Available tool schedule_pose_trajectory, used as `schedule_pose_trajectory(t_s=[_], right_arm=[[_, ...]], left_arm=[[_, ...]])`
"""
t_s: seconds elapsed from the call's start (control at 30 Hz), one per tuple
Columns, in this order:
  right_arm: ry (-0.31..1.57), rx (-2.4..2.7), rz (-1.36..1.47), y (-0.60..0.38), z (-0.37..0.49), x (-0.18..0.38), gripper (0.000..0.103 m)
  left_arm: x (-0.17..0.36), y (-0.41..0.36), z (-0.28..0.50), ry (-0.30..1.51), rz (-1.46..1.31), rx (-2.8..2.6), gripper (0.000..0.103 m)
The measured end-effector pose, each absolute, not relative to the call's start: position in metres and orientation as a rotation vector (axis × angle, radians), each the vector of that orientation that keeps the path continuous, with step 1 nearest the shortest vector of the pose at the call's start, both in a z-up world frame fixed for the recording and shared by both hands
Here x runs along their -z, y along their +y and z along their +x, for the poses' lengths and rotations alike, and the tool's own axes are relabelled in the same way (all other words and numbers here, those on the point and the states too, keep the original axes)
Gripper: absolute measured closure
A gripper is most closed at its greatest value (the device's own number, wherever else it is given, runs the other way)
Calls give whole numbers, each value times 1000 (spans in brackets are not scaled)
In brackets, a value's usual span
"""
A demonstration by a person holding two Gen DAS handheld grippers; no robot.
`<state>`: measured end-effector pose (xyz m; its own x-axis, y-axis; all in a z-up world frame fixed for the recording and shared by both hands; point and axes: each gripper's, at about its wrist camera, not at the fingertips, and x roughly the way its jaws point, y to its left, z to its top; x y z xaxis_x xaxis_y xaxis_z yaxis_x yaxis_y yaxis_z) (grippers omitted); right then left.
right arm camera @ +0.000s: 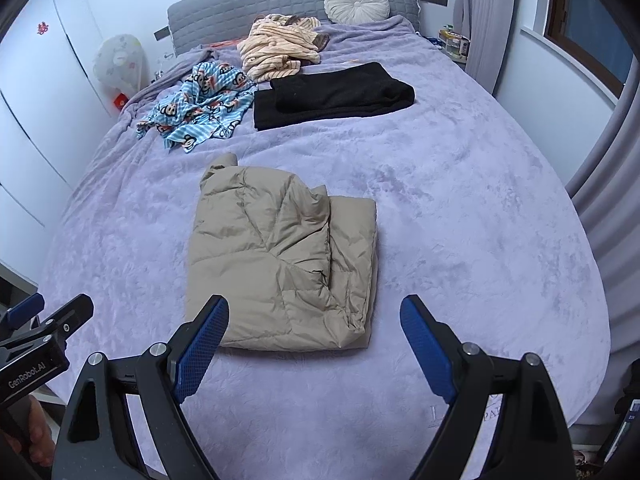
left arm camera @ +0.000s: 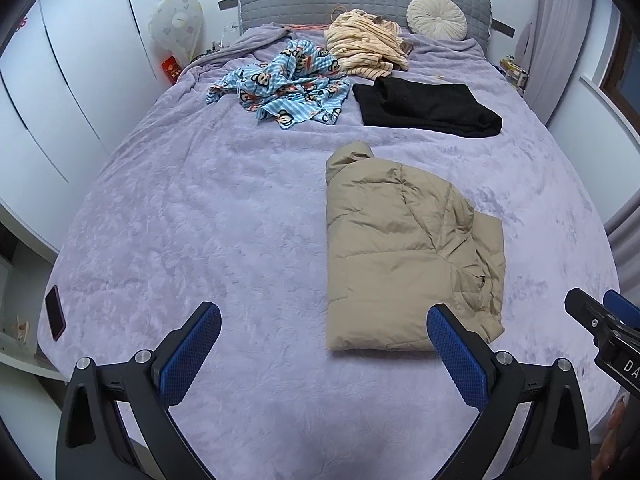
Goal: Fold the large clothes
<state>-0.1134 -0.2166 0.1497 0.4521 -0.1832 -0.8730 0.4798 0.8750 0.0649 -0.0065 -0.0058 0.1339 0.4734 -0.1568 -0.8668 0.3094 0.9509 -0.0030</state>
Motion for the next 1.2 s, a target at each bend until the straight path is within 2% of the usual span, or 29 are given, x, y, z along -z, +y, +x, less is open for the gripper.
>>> schedule_pose_trajectory(t_s=[1.2], right_arm=[[1028, 390, 308, -207, -116, -153, 14]], left_arm=[[-138, 1, -16, 1038, 152, 285, 0]])
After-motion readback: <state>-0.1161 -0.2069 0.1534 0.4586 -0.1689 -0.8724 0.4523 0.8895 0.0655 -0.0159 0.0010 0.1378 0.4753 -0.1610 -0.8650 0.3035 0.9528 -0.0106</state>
